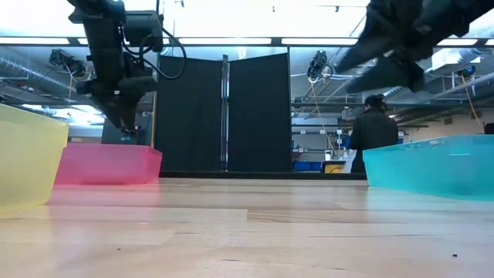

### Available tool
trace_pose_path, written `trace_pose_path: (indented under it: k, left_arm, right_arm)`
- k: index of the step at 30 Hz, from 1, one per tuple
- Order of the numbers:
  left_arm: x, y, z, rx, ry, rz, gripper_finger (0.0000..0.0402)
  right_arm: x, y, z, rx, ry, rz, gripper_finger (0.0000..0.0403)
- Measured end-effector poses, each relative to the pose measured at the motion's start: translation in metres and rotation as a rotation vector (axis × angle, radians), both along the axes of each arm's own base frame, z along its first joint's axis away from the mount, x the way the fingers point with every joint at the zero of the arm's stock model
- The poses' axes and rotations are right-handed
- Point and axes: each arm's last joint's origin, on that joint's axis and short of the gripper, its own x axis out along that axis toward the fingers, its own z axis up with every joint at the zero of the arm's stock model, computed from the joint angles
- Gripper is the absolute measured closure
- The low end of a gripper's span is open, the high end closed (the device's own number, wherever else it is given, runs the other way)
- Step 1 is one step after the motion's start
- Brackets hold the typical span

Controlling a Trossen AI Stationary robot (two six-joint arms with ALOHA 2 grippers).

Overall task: Sort blocks
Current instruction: Put the blue block into the yellow bin

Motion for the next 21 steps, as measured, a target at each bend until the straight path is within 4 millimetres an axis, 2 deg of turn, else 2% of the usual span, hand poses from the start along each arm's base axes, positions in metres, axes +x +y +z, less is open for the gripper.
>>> trace_pose_path:
  k: [3,7,14,21]
  left_arm:
    - [0.002,-0.002,0.004,-0.001,-0.017,-0.026,0.0167]
    - [0.011,-0.014,0.013,-0.01,-0.12,-0.161,0.0155]
    - [0.021,-0.054,0.041,0.07,-0.389,-0.399,0.0158]
    - [0.027,-0.095,0.055,0.099,-0.561,-0.525,0.0161]
  right_arm:
    - [0.011,0.013,-0.004,-0.015,-0.03,0.113,0.0152]
    - [0.022,0.034,-0.018,0.013,0.002,0.328,0.0152]
    - [0.043,0.075,-0.04,0.041,0.143,0.522,0.0149]
    - [0.059,0.111,-0.036,-0.056,0.362,0.627,0.0151]
